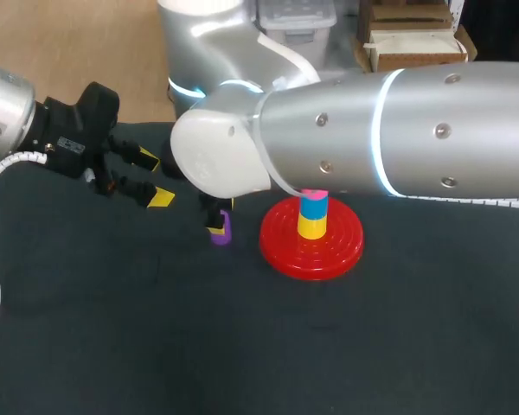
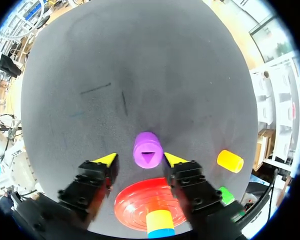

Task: Pick up and stack the cylinders on the red base in this order: pink,purple,orange,green

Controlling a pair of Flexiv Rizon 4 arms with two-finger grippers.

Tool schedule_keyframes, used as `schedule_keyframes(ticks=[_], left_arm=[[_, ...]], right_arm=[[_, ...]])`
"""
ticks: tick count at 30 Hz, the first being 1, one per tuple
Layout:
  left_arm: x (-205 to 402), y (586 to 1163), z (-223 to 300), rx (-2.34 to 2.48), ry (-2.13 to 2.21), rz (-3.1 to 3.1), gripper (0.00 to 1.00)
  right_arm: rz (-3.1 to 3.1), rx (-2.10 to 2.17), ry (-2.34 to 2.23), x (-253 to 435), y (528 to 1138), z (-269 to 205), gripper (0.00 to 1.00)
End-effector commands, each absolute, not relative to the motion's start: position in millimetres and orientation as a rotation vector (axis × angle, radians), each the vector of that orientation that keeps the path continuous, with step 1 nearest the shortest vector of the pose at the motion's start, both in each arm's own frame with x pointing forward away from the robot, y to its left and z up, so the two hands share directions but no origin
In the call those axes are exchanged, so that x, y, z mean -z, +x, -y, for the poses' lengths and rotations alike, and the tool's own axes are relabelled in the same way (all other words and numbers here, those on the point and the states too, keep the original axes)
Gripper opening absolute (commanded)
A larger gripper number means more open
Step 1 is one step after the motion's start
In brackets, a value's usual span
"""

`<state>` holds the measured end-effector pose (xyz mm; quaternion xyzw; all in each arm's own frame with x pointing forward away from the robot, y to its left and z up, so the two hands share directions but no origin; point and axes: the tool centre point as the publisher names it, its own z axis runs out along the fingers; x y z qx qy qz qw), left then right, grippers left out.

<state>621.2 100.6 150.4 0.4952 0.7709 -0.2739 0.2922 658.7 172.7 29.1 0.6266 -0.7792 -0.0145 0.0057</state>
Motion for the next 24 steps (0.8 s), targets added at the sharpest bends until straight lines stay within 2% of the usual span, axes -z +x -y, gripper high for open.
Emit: schedule_keyframes(ticks=[1, 14, 15, 16, 17, 18, 24], left_arm=[[-149.6, 621.4, -100.7, 0.730, 1.320, -2.053, 1.00], [-149.6, 621.4, -100.7, 0.730, 1.320, -2.053, 1.00], [-149.6, 621.4, -100.7, 0.730, 1.320, -2.053, 1.00], [-149.6, 621.4, -100.7, 0.730, 1.320, -2.053, 1.00], [-149.6, 621.4, -100.7, 0.730, 1.320, -2.053, 1.00], [-149.6, 621.4, -100.7, 0.730, 1.320, -2.053, 1.00], [-149.6, 621.4, -100.7, 0.730, 1.320, -2.053, 1.00]], right_arm=[[2.459, 0.047, 1.963, -31.1, 656.6, -170.3, 0.00], [2.539, -0.028, 1.958, -56.4, 655.9, -152.1, 0.00], [2.540, -0.027, 1.956, -56.4, 656.0, -152.1, 0.31], [2.539, -0.015, 1.959, -56.6, 655.9, -152.5, 0.50], [2.539, -0.014, 1.963, -57.2, 655.5, -153.3, 0.88], [2.538, -0.012, 1.971, -57.8, 655.0, -154.6, 1.00], [2.514, 0.007, 1.980, -51.2, 656.7, -162.0, 1.00]])
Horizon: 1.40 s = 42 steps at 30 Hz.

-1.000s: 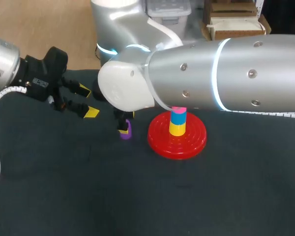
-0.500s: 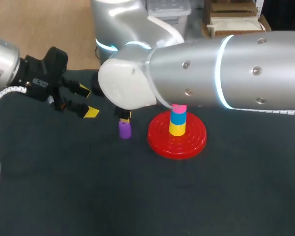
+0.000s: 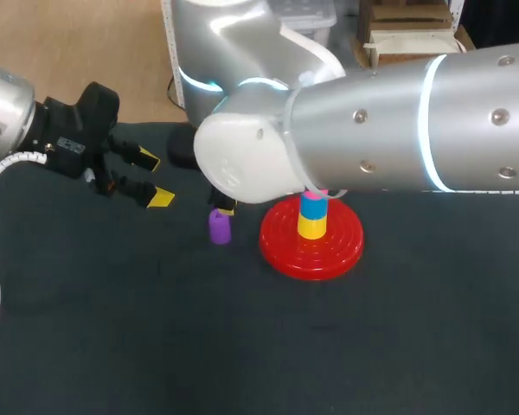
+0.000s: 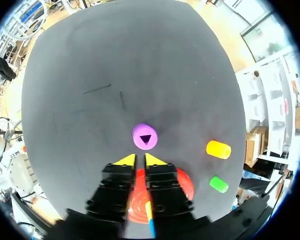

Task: Pick up and stack the cylinders on the red base in this order: pink,purple,orange,green

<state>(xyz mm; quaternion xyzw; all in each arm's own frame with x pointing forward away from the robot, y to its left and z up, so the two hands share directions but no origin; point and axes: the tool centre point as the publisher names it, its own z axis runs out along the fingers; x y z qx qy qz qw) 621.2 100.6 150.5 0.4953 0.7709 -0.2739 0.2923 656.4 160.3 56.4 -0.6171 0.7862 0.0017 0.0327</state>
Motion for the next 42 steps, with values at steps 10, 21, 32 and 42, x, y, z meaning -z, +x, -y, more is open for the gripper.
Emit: schedule_keyframes(ticks=[10, 21, 32, 42], left_arm=[[-149.6, 621.4, -100.7, 0.730, 1.320, -2.053, 1.00], [-149.6, 621.4, -100.7, 0.730, 1.320, -2.053, 1.00], [-149.6, 621.4, -100.7, 0.730, 1.320, -2.053, 1.00], [-149.6, 621.4, -100.7, 0.730, 1.320, -2.053, 1.00]], right_arm=[[-2.439, 0.004, -1.938, -39.5, 664.0, -168.0, 1.00], [-2.436, -0.007, -1.944, -32.4, 667.1, -172.5, 1.00], [-2.429, -0.020, -1.950, -27.9, 664.3, -178.0, 1.00], [-2.440, -0.012, -1.946, -24.0, 663.8, -175.4, 0.31]])
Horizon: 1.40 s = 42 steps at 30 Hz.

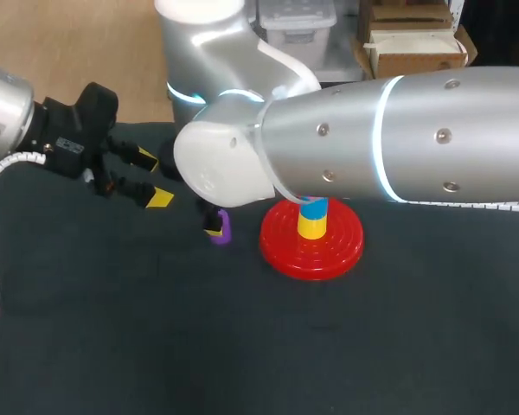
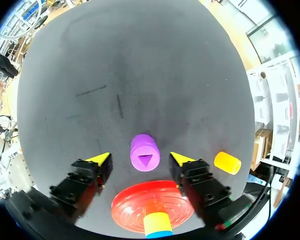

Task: Pick up and stack the cylinders on the red base in this order: pink,purple,orange,green

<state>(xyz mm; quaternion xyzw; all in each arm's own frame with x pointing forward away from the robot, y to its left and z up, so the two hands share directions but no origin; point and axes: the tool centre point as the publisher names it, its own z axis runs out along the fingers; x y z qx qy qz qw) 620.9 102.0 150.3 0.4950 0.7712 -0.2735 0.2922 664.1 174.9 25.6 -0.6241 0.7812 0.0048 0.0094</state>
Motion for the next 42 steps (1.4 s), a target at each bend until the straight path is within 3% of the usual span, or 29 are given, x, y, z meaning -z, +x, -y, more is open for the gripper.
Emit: schedule_keyframes(ticks=[1, 2, 17, 27, 42], left_arm=[[-149.6, 621.4, -100.7, 0.730, 1.320, -2.053, 1.00], [-149.6, 621.4, -100.7, 0.730, 1.320, -2.053, 1.00], [-149.6, 621.4, -100.7, 0.730, 1.320, -2.053, 1.00], [-149.6, 621.4, -100.7, 0.730, 1.320, -2.053, 1.00], [-149.6, 621.4, -100.7, 0.730, 1.320, -2.053, 1.00]], right_arm=[[-2.440, -0.010, -1.944, -23.9, 663.8, -175.3, 0.14], [-2.441, -0.010, -1.941, -23.8, 663.8, -175.3, 0.00], [-2.412, 0.024, -1.870, -73.7, 654.7, -159.0, 0.00], [-2.422, 0.055, -1.749, -156.4, 646.3, -104.6, 0.00], [-2.477, 0.036, -1.524, -203.2, 625.0, -34.2, 0.00]])
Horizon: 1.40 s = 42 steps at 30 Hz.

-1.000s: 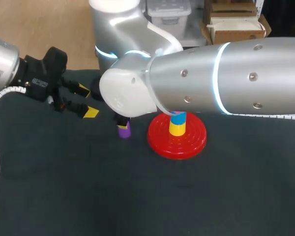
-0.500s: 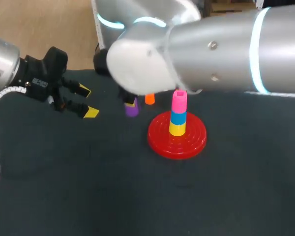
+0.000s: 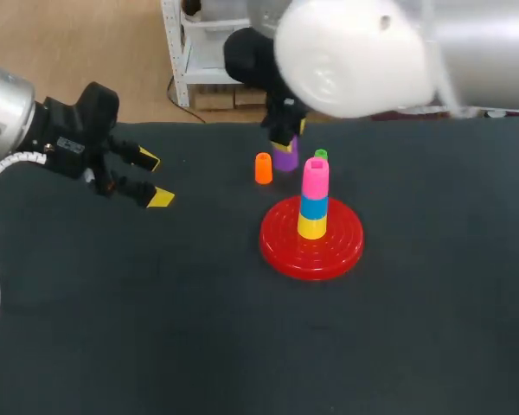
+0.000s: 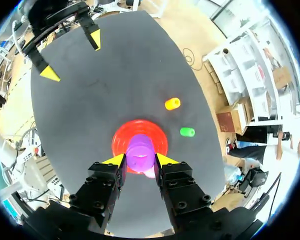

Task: Pick up and stack the cylinders on the red base in this order: pink,purple,orange,green

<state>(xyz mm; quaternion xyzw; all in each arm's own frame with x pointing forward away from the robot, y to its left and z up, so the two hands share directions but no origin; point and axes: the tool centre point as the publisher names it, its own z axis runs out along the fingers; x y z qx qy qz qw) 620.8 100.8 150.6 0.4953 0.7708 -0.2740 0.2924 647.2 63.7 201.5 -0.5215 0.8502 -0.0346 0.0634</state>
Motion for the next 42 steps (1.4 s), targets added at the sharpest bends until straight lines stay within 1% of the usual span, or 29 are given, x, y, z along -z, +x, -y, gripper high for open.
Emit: schedule_keyframes(ticks=[1, 12, 26, 42], left_arm=[[-149.6, 621.4, -100.7, 0.730, 1.320, -2.053, 1.00], [-149.6, 621.4, -100.7, 0.730, 1.320, -2.053, 1.00], [-149.6, 621.4, -100.7, 0.730, 1.320, -2.053, 1.00], [-149.6, 621.4, -100.7, 0.730, 1.320, -2.053, 1.00]], right_arm=[[-2.483, 0.039, -1.520, -202.4, 624.7, -32.2, 0.00], [-2.510, 0.043, -1.473, -206.3, 627.5, -19.7, 0.00], [-2.575, 0.021, -1.495, -204.1, 646.4, -21.0, 0.00], [-2.632, -0.004, -1.527, -198.5, 648.5, -20.4, 0.00]])
